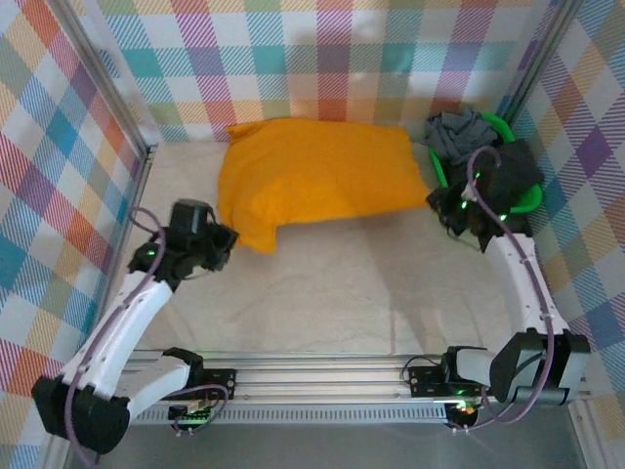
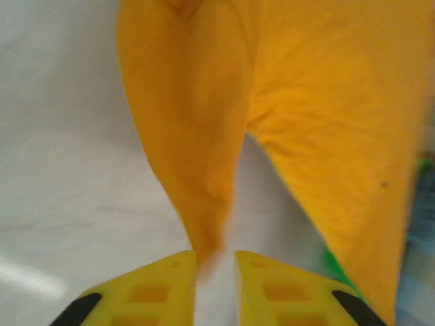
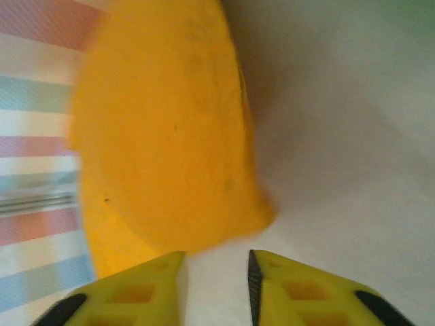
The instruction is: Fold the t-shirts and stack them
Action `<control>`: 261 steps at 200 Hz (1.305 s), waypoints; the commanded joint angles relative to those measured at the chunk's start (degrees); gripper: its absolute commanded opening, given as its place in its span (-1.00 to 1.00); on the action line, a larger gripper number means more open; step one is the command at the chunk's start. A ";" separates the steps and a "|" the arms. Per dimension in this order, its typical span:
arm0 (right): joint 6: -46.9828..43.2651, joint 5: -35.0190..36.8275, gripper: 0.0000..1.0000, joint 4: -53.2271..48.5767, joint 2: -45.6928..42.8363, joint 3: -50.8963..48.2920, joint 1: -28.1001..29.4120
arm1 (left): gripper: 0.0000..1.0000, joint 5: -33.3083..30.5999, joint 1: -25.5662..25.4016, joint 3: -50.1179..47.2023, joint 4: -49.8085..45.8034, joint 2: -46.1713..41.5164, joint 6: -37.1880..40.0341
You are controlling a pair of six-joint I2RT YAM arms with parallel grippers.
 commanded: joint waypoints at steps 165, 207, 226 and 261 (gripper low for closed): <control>-13.40 4.85 -0.36 -6.89 43.10 19.70 9.68 | -0.58 -2.49 16.73 35.87 -4.46 58.36 13.76; -13.45 5.30 -0.34 -10.11 46.28 20.29 11.01 | -0.63 -6.29 17.05 19.86 -2.65 53.65 7.13; -13.28 4.95 -0.33 -11.32 46.70 20.06 12.47 | -0.65 -7.86 18.11 10.71 -1.97 47.76 4.77; -13.06 5.35 -0.32 -12.35 46.85 20.02 15.63 | -0.65 -7.87 21.52 2.29 -1.46 40.54 4.95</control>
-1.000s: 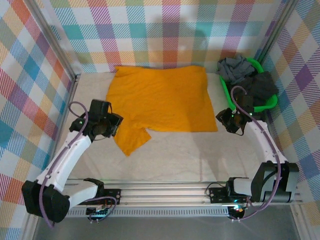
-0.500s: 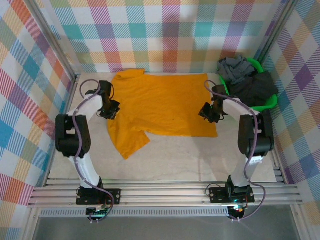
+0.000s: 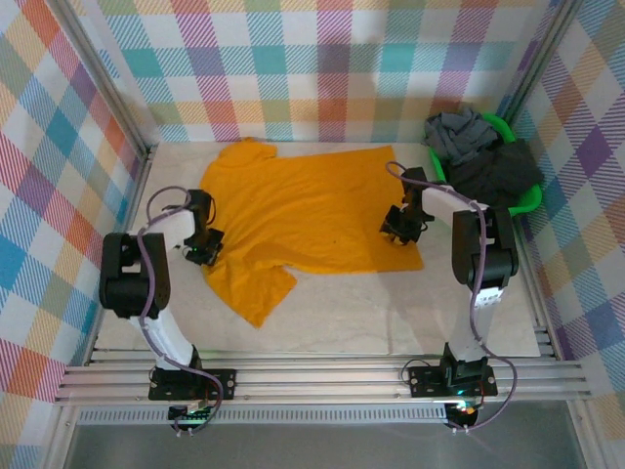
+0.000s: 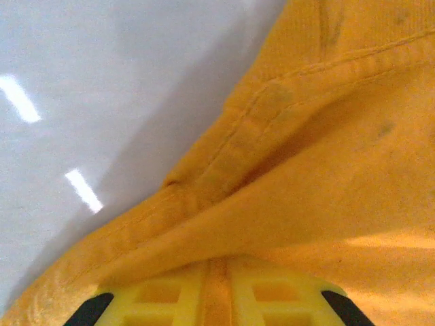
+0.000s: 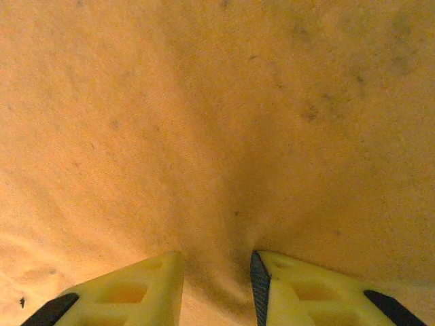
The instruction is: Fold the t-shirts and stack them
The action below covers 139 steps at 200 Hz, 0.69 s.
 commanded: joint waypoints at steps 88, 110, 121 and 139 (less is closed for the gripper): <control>-1.06 6.97 -0.30 -8.89 -0.48 -4.83 -1.55 | -0.63 3.61 0.35 2.16 -1.93 6.27 2.51; -1.80 6.36 -0.30 -8.17 -1.75 -5.98 -3.51 | -0.60 3.53 -1.44 4.92 -3.00 7.44 3.69; -2.42 5.83 -0.30 -7.79 -2.33 -5.72 -4.00 | -0.57 2.75 -1.89 6.02 -4.77 7.45 4.09; -3.63 3.72 -0.26 -7.04 -3.95 -4.94 -4.02 | -0.47 -0.82 -2.16 5.71 -7.88 4.54 3.69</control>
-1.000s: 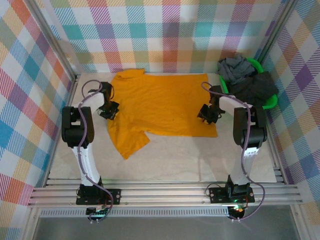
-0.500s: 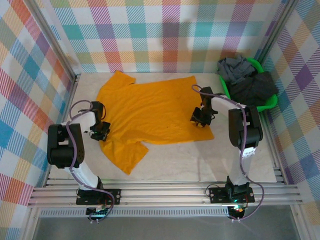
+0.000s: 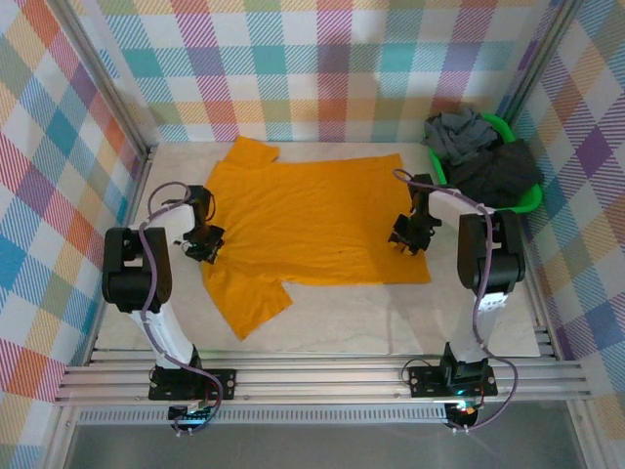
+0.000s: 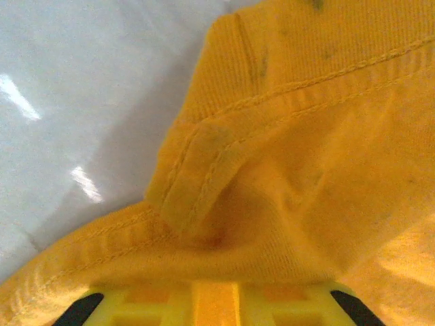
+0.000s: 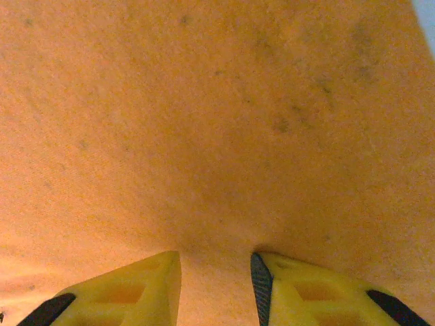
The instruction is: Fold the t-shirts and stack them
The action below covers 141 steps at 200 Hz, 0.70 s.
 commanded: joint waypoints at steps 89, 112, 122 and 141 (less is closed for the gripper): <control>0.61 -2.59 -0.04 -5.05 -21.63 -5.20 0.86 | -0.09 -3.94 -10.48 -14.47 -20.46 -29.15 -0.32; 3.99 -3.96 0.01 -4.47 -29.93 -13.58 0.86 | -0.09 3.20 -19.82 -22.21 -20.61 -32.94 -5.46; 4.48 -4.07 0.02 -4.86 -32.60 -16.32 0.82 | -0.09 6.16 -22.99 -25.49 -19.32 -33.80 -7.82; 4.25 -3.72 0.04 -5.67 -36.01 -19.89 0.78 | -0.09 9.17 -26.74 -29.66 -17.54 -34.65 -11.13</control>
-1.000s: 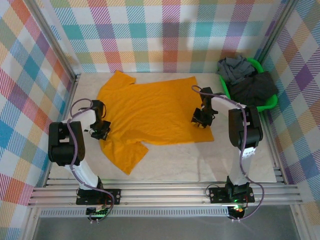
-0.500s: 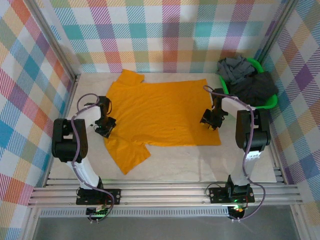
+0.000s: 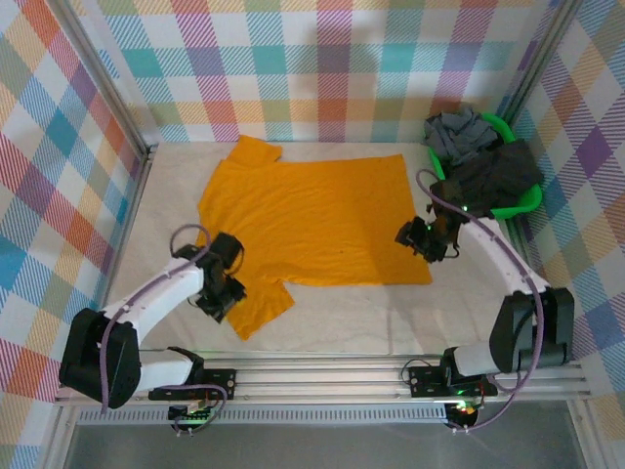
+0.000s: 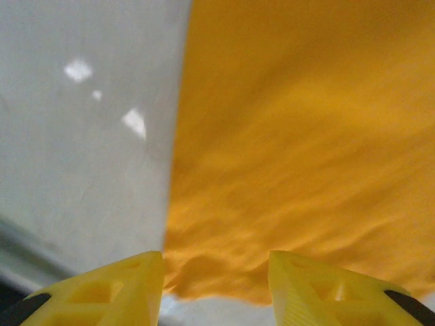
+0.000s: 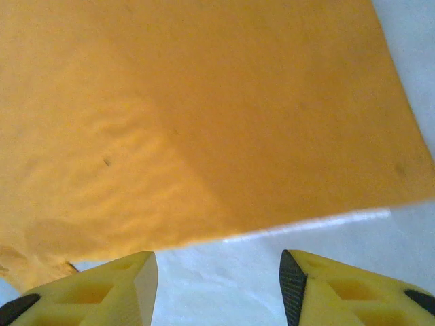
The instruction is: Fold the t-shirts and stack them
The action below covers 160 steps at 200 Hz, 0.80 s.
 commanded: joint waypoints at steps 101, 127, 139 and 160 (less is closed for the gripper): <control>0.29 0.15 0.02 -2.56 -3.97 -9.37 -0.58 | -0.37 5.19 -5.99 -5.04 8.90 9.35 -5.21; 1.08 3.28 0.00 -2.56 -4.31 -10.77 -2.20 | -0.85 3.10 -5.96 -4.86 9.20 9.52 -4.91; 2.30 4.49 -0.02 -2.14 -4.44 -11.84 -3.86 | -1.00 1.31 -5.96 -3.58 6.43 8.58 -4.25; 4.72 5.08 -0.05 -0.07 -3.79 -13.61 -7.05 | -1.00 0.16 -6.00 -2.49 1.12 4.73 -3.72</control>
